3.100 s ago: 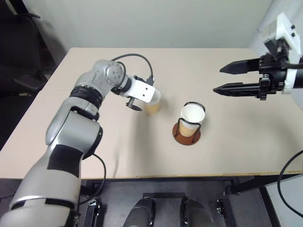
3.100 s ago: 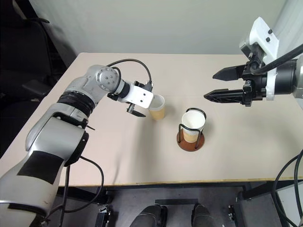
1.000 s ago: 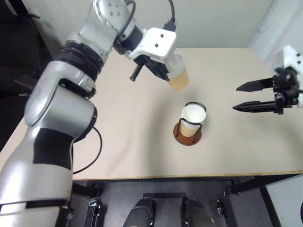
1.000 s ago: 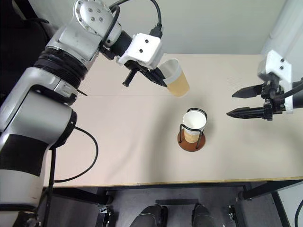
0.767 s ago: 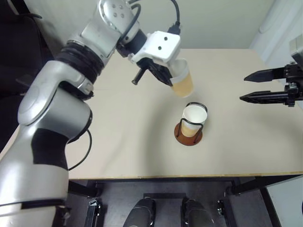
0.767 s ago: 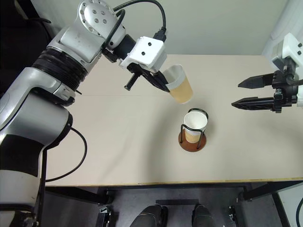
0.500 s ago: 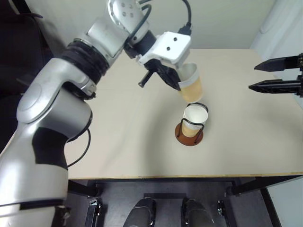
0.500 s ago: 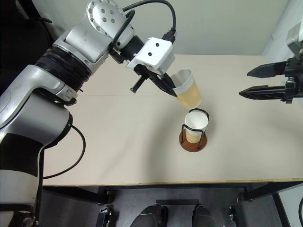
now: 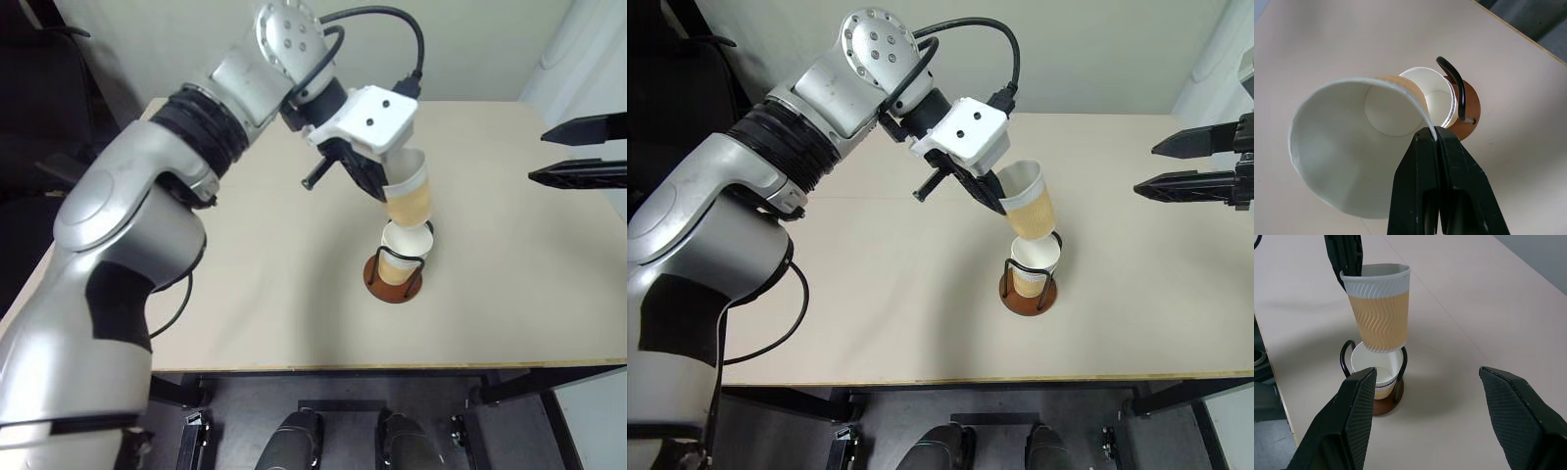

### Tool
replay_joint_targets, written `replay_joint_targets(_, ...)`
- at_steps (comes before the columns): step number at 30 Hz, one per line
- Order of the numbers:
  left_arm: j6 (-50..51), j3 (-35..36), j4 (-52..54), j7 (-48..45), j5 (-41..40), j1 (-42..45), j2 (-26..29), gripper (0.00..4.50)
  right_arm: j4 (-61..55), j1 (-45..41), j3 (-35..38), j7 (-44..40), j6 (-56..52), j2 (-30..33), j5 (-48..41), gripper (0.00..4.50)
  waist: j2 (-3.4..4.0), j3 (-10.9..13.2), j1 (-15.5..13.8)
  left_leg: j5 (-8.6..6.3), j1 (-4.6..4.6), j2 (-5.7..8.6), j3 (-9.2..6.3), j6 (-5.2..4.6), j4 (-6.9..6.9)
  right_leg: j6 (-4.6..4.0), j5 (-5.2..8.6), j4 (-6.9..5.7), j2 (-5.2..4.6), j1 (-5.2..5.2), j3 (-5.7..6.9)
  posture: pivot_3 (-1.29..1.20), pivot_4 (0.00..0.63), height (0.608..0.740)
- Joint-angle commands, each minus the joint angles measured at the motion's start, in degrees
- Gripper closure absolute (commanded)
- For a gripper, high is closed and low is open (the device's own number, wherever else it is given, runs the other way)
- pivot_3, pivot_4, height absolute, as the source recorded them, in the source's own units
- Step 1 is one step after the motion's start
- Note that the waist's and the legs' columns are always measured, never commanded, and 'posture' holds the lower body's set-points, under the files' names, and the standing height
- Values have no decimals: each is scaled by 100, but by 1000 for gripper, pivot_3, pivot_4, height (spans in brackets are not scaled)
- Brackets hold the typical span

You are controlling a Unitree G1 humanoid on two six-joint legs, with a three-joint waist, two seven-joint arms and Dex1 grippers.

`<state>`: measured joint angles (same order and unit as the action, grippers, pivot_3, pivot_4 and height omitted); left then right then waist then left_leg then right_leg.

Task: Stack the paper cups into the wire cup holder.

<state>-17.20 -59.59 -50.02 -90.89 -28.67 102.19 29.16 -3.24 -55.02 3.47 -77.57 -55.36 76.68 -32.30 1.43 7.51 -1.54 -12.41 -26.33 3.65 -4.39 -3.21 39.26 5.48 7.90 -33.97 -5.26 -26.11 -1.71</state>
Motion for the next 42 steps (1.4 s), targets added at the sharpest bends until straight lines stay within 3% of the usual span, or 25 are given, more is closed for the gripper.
replay_joint_targets(1, -174, 7, -19, -161, 70, 126, -24, 4461, -19, -166, 142, -15, 14, 138, -44, 1116, 0, 0, 2, 0, 3, 5, 5, 0, -3, -2, 1, 0, 5, 1, 4, 0, 150, 740)
replay_joint_targets(25, -242, -316, 325, -161, 55, -147, -69, 4461, -102, 30, 217, 61, 70, 141, -30, 1116, 1, 0, -5, -4, 8, 10, 2, -7, -1, 20, -4, 2, 2, 12, 7, 0, 150, 740)
replay_joint_targets(38, -1056, 207, -744, -161, 1189, -239, -695, 4461, -268, 289, 366, 196, 66, 155, -92, 1116, 0, 1, -10, -6, 10, 9, 0, -9, 4, 26, -7, 4, -5, 17, 0, 0, 150, 740)
replay_joint_targets(42, -1101, 467, -842, -161, 1321, -279, -824, 3592, -326, 378, 388, 210, 32, 197, -123, 1116, 0, 1, -12, -7, 10, 10, 4, -12, 2, 28, -8, 5, -2, 17, 2, 0, 150, 740)
